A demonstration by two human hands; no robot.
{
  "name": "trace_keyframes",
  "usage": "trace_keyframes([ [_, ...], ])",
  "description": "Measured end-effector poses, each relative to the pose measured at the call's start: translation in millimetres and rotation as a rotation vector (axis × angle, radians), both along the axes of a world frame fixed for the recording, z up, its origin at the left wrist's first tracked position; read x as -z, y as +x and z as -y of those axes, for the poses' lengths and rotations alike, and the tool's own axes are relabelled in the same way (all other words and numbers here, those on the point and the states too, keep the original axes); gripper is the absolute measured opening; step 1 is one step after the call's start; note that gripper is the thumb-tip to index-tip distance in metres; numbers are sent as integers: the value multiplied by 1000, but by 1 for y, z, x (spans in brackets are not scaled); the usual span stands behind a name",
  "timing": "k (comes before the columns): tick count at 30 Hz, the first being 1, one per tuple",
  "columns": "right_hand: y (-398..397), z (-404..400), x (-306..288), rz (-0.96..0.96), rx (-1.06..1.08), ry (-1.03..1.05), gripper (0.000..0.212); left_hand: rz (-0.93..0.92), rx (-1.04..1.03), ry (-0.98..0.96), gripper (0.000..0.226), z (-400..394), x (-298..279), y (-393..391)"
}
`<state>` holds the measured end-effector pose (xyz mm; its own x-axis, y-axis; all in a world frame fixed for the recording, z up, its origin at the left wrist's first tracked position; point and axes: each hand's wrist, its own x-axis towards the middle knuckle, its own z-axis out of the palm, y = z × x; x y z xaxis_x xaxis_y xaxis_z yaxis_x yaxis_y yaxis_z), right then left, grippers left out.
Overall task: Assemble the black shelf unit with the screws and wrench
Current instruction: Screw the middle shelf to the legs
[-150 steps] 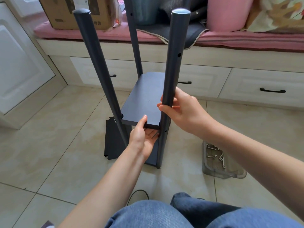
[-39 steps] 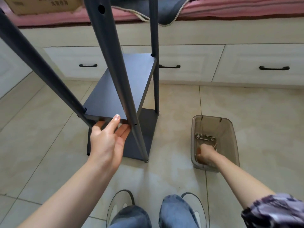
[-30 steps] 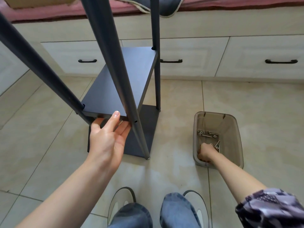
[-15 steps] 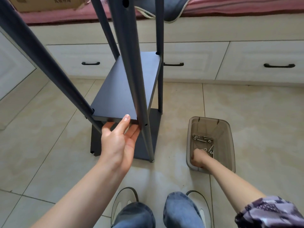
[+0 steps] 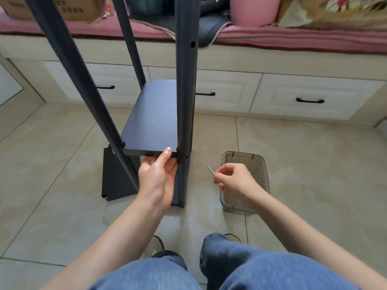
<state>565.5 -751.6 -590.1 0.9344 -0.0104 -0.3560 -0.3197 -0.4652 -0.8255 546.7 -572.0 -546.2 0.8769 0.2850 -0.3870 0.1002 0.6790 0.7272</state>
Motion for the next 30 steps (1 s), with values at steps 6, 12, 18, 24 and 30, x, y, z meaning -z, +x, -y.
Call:
trace_keyframes([
  [6,-23,-23,-49,127,-5,258,7,-3,95,17,9,-4,0,0],
  [12,-28,-34,-54,209,-6,218,7,34,118,-3,9,-9,8,2],
  [18,-28,-34,-50,262,12,220,7,48,135,-22,11,-11,10,3],
  [24,-26,-32,-45,291,32,226,5,41,156,-7,11,-13,11,4],
  [30,-25,-35,-42,298,48,264,4,42,159,-1,12,-13,12,5],
])
